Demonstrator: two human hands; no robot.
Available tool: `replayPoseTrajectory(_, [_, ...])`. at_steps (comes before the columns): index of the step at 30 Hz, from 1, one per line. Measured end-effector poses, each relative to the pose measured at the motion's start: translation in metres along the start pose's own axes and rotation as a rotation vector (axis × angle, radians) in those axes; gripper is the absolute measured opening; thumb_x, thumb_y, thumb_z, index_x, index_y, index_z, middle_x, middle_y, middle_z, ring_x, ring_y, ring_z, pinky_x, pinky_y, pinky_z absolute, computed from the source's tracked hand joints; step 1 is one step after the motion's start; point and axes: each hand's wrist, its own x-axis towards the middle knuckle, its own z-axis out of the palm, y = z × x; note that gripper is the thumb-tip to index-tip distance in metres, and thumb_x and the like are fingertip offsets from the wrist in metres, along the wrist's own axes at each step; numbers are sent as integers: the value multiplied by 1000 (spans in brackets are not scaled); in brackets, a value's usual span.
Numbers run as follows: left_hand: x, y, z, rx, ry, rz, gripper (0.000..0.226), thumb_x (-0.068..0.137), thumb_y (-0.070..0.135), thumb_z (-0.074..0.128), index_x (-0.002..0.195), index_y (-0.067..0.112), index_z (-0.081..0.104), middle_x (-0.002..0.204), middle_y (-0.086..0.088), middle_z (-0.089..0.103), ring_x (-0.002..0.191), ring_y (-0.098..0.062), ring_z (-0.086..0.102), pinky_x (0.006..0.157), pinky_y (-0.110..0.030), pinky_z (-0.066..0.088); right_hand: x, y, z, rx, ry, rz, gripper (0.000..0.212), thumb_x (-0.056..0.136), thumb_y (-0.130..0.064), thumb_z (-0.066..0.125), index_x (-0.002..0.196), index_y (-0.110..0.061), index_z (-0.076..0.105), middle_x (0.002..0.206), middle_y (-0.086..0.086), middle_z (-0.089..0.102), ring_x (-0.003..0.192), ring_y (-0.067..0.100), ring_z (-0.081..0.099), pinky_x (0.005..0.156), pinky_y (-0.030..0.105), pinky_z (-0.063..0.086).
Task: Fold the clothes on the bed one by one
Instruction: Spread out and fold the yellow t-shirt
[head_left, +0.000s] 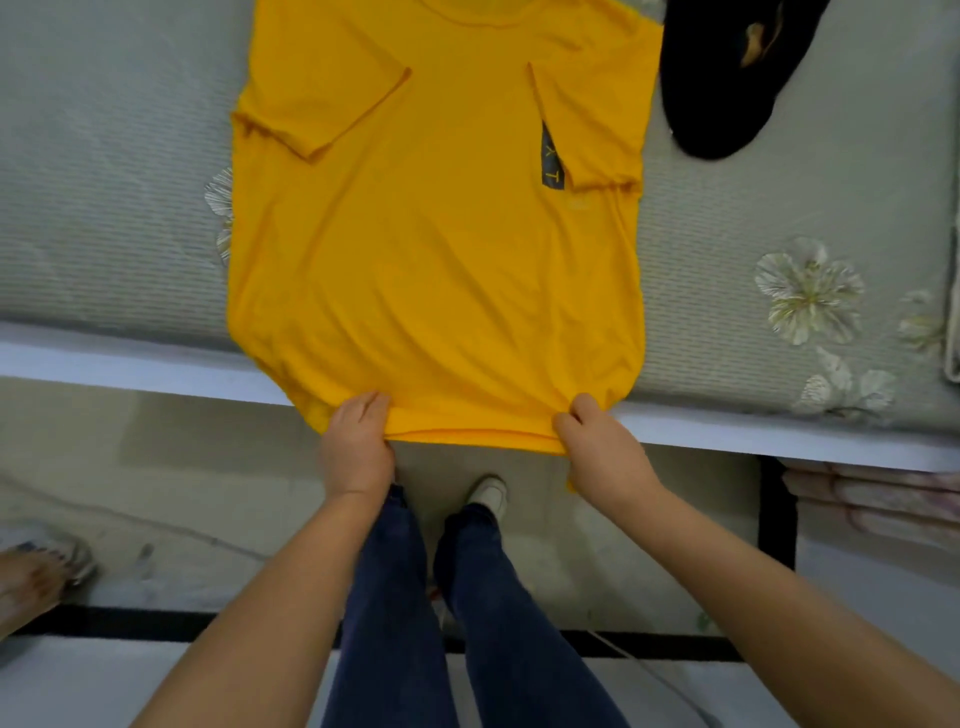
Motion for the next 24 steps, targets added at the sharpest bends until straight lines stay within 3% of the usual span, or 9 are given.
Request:
replayPoseTrajectory(3, [-12,-21,-17,78,-18,-120,50,78,-20,44,127,-9,46,135,-30,41,123,-43,43,95,-48,37,-8,10,-1,-2,126,43,33,38,30,64,58,6,54,60,24,54,49,36,54,39,26,29])
replayPoseTrajectory(5, [-24,-27,-25,100,-18,-153,54,82,-19,42,134,-5,37,143,-25,31,131,-38,35,98,-47,33,-14,15,4,12,189,106,34,34,30,65,60,10,58,54,23,55,43,34,54,37,27,36])
replayPoseTrajectory(8, [-43,-31,-36,105,-21,-191,58,81,-21,38,136,-3,35,145,-23,29,134,-34,32,95,-47,36,-21,20,17,61,321,169,41,46,28,55,86,22,61,74,34,64,56,43,62,50,47,51])
replayPoseTrajectory(13, [-70,-37,-46,156,-85,-200,59,82,-20,35,137,0,34,148,-18,26,136,-29,29,98,-41,33,-42,13,31,186,350,183,45,53,29,51,97,25,57,96,44,58,82,60,57,69,74,36])
replayPoseTrajectory(16, [-89,-47,-51,231,-189,-188,60,85,-18,31,141,2,25,151,-15,16,141,-23,17,106,-31,24,-57,9,41,64,171,49,48,60,26,48,108,22,53,111,45,51,98,61,52,84,70,35])
replayPoseTrajectory(18, [-99,-53,-57,303,-251,-175,60,88,-16,30,143,4,20,153,-13,13,142,-20,12,109,-27,18,-65,13,46,-2,-79,-25,53,83,15,38,135,12,27,142,35,23,131,46,30,112,48,18])
replayPoseTrajectory(19, [-102,-55,-60,341,-282,-170,59,89,-14,30,143,6,18,153,-10,12,142,-19,10,110,-25,16,-70,16,46,16,-187,12,54,90,7,34,141,4,16,150,25,14,139,33,21,114,36,12])
replayPoseTrajectory(21, [-103,-54,-68,388,-307,-171,59,90,-12,29,144,8,18,154,-8,12,143,-17,7,110,-24,14,-76,21,41,50,-211,79,53,91,3,36,142,1,20,149,22,21,137,30,26,111,35,20])
replayPoseTrajectory(24, [-86,-44,-85,426,-255,-159,56,91,-11,29,143,8,21,154,-7,14,142,-17,8,107,-25,19,-68,33,16,85,-15,167,38,77,17,49,115,14,55,116,35,56,105,46,55,86,49,45])
